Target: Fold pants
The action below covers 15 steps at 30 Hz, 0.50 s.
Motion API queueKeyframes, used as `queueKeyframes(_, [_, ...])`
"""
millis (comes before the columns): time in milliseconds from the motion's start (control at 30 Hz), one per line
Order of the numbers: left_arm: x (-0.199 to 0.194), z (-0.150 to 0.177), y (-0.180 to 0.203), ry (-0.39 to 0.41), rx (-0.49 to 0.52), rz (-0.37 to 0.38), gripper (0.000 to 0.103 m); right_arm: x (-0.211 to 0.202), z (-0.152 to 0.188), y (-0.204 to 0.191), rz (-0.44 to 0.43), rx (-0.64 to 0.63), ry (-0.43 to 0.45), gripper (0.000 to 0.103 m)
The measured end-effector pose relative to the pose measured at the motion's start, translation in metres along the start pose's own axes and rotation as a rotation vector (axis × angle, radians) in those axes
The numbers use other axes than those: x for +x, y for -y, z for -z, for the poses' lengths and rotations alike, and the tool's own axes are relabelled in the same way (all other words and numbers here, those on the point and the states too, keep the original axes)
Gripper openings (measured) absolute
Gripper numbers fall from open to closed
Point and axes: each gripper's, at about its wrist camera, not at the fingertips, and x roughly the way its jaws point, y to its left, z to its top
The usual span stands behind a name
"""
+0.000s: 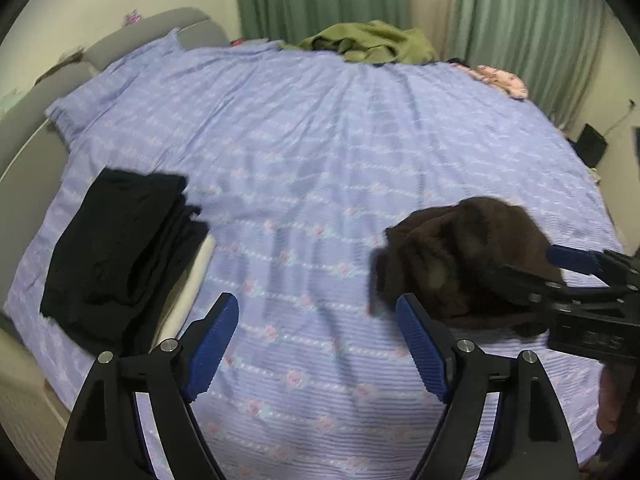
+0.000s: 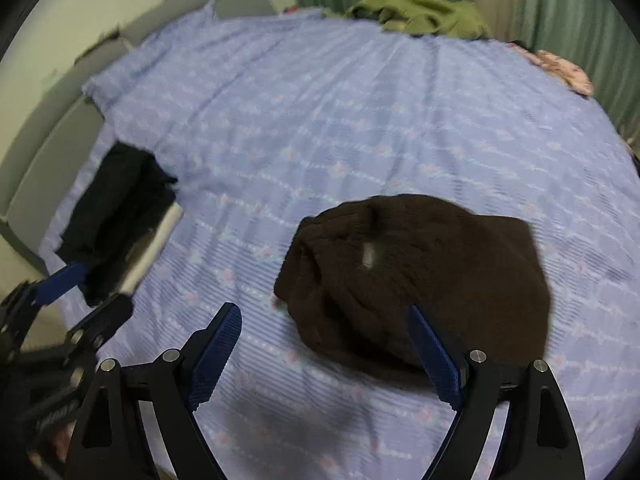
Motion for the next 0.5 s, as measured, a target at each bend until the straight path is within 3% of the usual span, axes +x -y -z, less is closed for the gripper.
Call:
queueKeyframes(167, [-0.004, -0.016, 0.044, 0.041, 0.079, 0.114, 0.082, -0.052, 0.023, 0.061, 0.049, 0.148, 0.109, 0.086])
queueKeyframes(300, [0.007, -0.031, 0.082, 0.059, 0.127, 0.238, 0.081, -0.055, 0.037, 0.128, 0.128, 0.292, 0.112, 0.086])
queueKeyframes(500, [0.057, -0.054, 0.124, -0.010, 0.149, 0.333, 0.062, -0.035, 0.064, 0.207, 0.134, 0.521, 0.086, 0.086])
